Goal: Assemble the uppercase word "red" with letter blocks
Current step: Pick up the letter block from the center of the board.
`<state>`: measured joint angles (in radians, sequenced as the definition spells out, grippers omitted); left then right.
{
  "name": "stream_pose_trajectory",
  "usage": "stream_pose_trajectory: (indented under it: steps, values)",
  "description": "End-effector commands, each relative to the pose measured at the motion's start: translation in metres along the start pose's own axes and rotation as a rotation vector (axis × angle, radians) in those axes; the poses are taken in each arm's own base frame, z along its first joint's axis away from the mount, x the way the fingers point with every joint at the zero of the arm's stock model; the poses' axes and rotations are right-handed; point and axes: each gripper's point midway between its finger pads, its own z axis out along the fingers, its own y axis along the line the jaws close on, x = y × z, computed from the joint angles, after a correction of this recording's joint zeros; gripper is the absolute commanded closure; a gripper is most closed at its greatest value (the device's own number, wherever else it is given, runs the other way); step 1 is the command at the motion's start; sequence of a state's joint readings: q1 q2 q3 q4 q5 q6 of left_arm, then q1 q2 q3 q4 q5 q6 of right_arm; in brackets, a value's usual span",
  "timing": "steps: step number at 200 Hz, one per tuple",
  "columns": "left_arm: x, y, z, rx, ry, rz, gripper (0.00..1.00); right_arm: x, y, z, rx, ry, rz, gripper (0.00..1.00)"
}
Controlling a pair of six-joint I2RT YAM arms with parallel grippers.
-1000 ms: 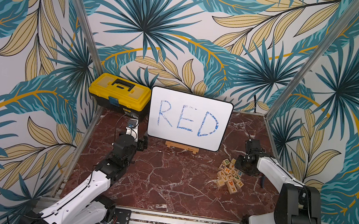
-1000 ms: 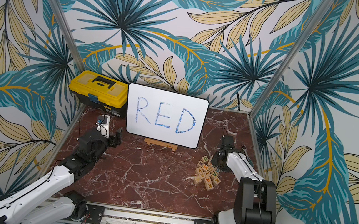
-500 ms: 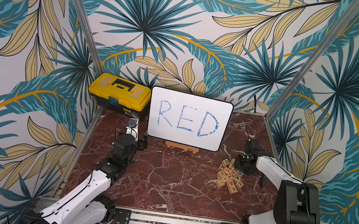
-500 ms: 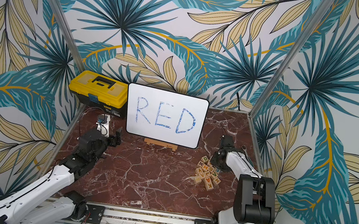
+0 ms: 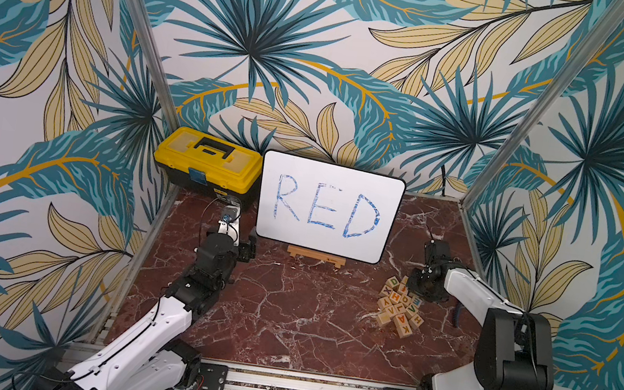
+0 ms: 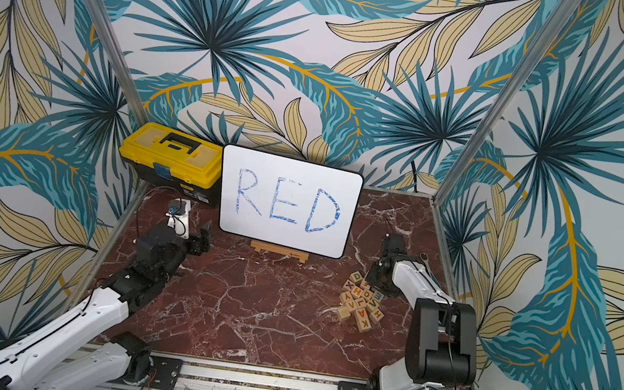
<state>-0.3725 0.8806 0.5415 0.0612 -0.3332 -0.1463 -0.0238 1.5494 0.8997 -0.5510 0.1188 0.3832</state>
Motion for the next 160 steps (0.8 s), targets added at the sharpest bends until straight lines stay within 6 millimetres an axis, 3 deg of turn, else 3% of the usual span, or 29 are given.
stream_pose_trajectory:
  steps: [1,42,99,133,160]
  values:
    - [-0.023,-0.001,-0.007,0.001,-0.046,-0.01,0.2,-0.002,-0.003,-0.001,0.021,0.0,-0.002,0.67]
    - [-0.026,0.0,-0.01,0.003,-0.056,-0.015,0.2,-0.003,-0.004,-0.012,0.016,-0.012,0.003,0.71]
    - [-0.023,-0.001,-0.009,0.006,-0.046,-0.027,0.2,-0.012,-0.007,-0.068,0.001,-0.08,-0.019,0.71]
    - [-0.023,0.0,-0.01,0.004,-0.049,-0.032,0.2,0.002,0.01,-0.093,-0.015,-0.069,-0.098,0.71]
    - [-0.02,0.002,-0.009,-0.004,-0.042,-0.038,0.2,0.019,0.04,-0.112,-0.048,-0.078,-0.18,0.71]
